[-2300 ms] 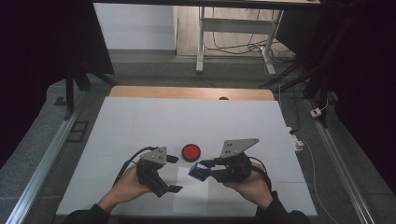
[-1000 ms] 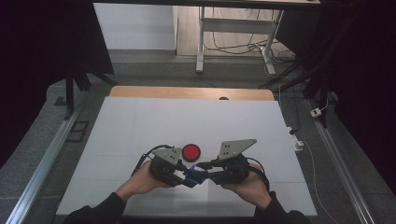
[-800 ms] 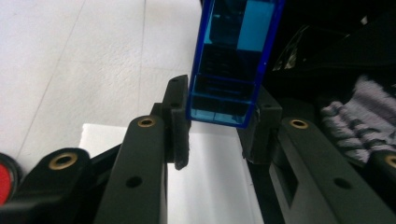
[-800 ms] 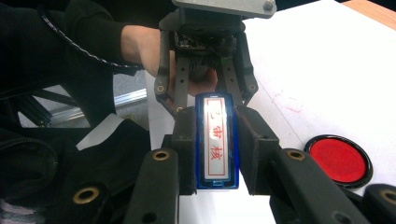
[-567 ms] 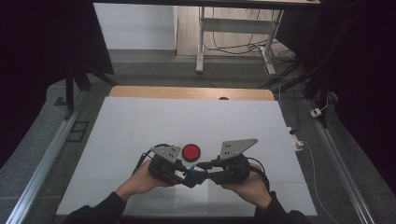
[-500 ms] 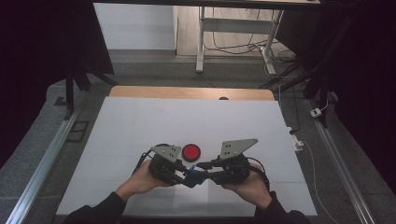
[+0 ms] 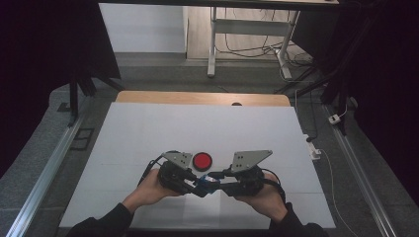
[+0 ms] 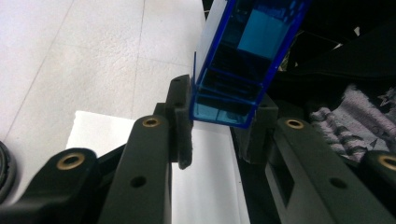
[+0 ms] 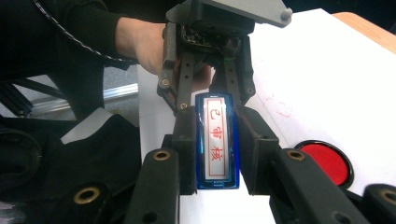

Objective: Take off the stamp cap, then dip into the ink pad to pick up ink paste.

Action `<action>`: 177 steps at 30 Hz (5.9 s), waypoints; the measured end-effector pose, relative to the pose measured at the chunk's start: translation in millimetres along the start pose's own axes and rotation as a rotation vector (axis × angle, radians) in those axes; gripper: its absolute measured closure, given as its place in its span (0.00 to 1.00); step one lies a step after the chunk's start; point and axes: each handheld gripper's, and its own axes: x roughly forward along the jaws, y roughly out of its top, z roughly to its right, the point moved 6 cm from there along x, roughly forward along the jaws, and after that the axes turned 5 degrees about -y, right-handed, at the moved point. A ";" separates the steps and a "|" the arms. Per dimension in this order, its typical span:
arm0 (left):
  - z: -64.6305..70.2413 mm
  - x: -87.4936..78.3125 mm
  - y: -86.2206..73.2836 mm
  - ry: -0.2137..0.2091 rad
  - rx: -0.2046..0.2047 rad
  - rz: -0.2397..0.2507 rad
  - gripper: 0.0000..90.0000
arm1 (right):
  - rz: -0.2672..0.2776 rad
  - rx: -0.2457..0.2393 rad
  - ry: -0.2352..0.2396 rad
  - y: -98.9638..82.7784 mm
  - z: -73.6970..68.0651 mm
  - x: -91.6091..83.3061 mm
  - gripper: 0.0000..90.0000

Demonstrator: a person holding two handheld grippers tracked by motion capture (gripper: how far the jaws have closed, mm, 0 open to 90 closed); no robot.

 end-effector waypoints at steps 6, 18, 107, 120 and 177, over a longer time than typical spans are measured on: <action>3.1 -1.9 2.3 0.001 0.037 0.026 0.77 | 0.035 0.043 0.038 1.1 2.0 -3.5 0.78; -1.2 -4.7 -1.3 0.030 -0.003 0.012 0.77 | 0.048 0.042 -0.002 1.5 6.4 -8.1 0.78; 97.2 -101.8 -105.2 0.658 -0.398 0.128 0.76 | 0.024 0.033 -0.142 -11.0 17.7 -12.7 0.78; 104.8 -104.8 -116.9 0.728 -0.422 0.071 0.76 | 0.017 0.056 -0.153 -12.9 19.5 -12.4 0.78; 102.5 -103.5 -119.2 0.718 -0.458 0.052 0.76 | -0.132 0.076 -0.237 -22.9 74.8 42.5 0.78</action>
